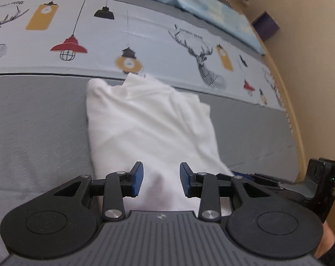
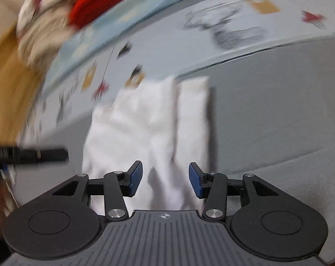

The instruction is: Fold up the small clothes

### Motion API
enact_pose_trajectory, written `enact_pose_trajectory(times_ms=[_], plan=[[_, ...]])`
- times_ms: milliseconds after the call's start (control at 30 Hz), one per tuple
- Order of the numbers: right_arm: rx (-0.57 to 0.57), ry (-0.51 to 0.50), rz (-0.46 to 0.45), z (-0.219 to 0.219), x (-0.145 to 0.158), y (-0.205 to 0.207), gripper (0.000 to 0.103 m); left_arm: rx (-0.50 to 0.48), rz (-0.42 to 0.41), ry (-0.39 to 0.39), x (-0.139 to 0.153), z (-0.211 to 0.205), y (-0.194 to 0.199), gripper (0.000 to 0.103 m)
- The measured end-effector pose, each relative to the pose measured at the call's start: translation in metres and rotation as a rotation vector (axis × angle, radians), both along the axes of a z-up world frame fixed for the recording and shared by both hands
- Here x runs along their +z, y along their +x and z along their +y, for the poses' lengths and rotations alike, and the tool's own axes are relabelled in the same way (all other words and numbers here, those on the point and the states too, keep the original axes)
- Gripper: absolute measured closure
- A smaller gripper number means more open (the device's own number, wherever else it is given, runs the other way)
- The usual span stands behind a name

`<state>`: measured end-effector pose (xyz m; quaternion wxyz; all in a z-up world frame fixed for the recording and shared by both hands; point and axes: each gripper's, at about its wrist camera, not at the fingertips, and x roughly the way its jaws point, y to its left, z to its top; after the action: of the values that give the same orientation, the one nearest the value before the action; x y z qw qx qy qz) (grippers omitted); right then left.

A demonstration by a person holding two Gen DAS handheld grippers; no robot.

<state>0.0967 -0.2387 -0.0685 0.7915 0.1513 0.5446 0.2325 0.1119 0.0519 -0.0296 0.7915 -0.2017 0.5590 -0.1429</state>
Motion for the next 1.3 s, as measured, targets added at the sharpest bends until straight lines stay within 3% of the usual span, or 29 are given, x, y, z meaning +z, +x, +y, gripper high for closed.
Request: enact_pose_trajectory(times_ms=[33, 67, 233, 300, 400, 500, 567, 700, 767, 833, 1167, 1200, 1233, 1267, 1300], plan=[[0.026, -0.041, -0.027, 0.006, 0.002, -0.004, 0.081, -0.009, 0.004, 0.006, -0.002, 0.000, -0.002, 0.064], [0.040, -0.059, -0.044, 0.008, 0.005, -0.007, 0.091, -0.020, 0.008, 0.013, -0.003, -0.001, -0.004, 0.064], [0.023, 0.055, -0.078, -0.018, 0.024, -0.020, 0.096, -0.103, 0.024, 0.035, -0.011, -0.019, -0.008, 0.064], [0.025, 0.051, -0.079, -0.030, 0.028, -0.024, 0.096, -0.154, 0.025, 0.042, -0.017, -0.029, -0.009, 0.064], [0.060, -0.009, -0.020, -0.037, 0.018, -0.029, 0.096, -0.240, 0.058, 0.090, -0.035, -0.046, -0.010, 0.065], [0.127, -0.172, 0.082, -0.030, -0.009, -0.033, 0.095, -0.330, 0.077, 0.191, -0.056, -0.063, -0.014, 0.065], [0.137, -0.203, 0.084, -0.027, -0.011, -0.032, 0.091, -0.367, 0.071, 0.236, -0.062, -0.070, -0.017, 0.065], [-0.074, -0.082, -0.112, -0.047, 0.022, -0.020, 0.082, -0.328, 0.054, 0.187, -0.052, -0.058, -0.016, 0.064], [-0.201, -0.003, -0.156, -0.060, 0.026, -0.013, 0.073, -0.284, 0.026, 0.165, -0.044, -0.044, -0.014, 0.064], [-0.269, 0.034, -0.136, -0.061, 0.018, -0.004, 0.072, -0.238, 0.012, 0.150, -0.038, -0.029, -0.012, 0.064], [-0.301, 0.006, -0.064, -0.012, -0.015, 0.060, 0.061, -0.157, 0.000, 0.128, -0.027, 0.022, -0.006, 0.064], [-0.315, 0.002, -0.053, -0.008, -0.019, 0.065, 0.063, -0.154, 0.001, 0.126, -0.026, 0.024, -0.006, 0.064], [-0.319, 0.015, -0.054, -0.006, -0.020, 0.069, 0.102, -0.153, -0.001, 0.123, -0.026, 0.028, -0.005, 0.064], [-0.325, 0.023, -0.084, -0.003, -0.017, 0.070, 0.099, -0.152, -0.002, 0.120, -0.026, 0.026, -0.004, 0.064], [-0.372, -0.012, -0.197, -0.002, -0.004, 0.067, 0.101, -0.153, -0.002, 0.115, -0.025, 0.028, -0.003, 0.064]])
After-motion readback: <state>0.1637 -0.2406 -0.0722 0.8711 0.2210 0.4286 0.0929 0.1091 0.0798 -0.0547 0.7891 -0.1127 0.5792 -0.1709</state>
